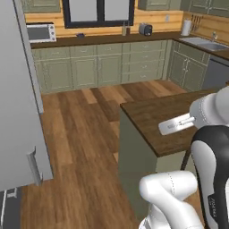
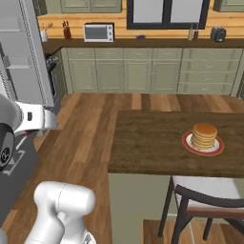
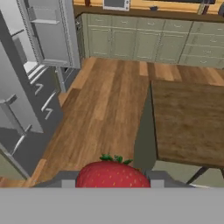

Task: Take the strawberry from the fridge and place it on top of the pancake, located on the dining counter.

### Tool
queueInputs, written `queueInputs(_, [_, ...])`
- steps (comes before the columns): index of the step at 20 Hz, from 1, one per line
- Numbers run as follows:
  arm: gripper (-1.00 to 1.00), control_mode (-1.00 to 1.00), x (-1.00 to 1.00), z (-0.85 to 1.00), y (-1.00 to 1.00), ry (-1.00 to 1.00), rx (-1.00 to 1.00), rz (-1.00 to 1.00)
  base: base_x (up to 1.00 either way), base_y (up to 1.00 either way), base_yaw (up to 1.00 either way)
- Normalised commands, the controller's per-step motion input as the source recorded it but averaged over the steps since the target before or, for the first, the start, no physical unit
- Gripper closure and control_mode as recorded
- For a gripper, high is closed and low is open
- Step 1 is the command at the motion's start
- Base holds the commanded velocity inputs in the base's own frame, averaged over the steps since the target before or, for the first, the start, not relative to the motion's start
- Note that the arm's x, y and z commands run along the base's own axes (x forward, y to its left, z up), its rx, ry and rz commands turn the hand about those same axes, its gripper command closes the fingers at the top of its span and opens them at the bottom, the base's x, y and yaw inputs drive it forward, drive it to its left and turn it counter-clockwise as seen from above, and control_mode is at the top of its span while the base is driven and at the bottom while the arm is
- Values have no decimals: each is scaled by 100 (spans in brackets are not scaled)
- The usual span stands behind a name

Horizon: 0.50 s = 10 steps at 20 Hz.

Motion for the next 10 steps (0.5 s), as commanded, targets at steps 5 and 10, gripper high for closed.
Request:
queueInputs(5, [100,100,0,0,0,0,0,0,10,-94,-29])
queueInputs(10, [100,100,0,0,0,0,0,0,51,-47,-41])
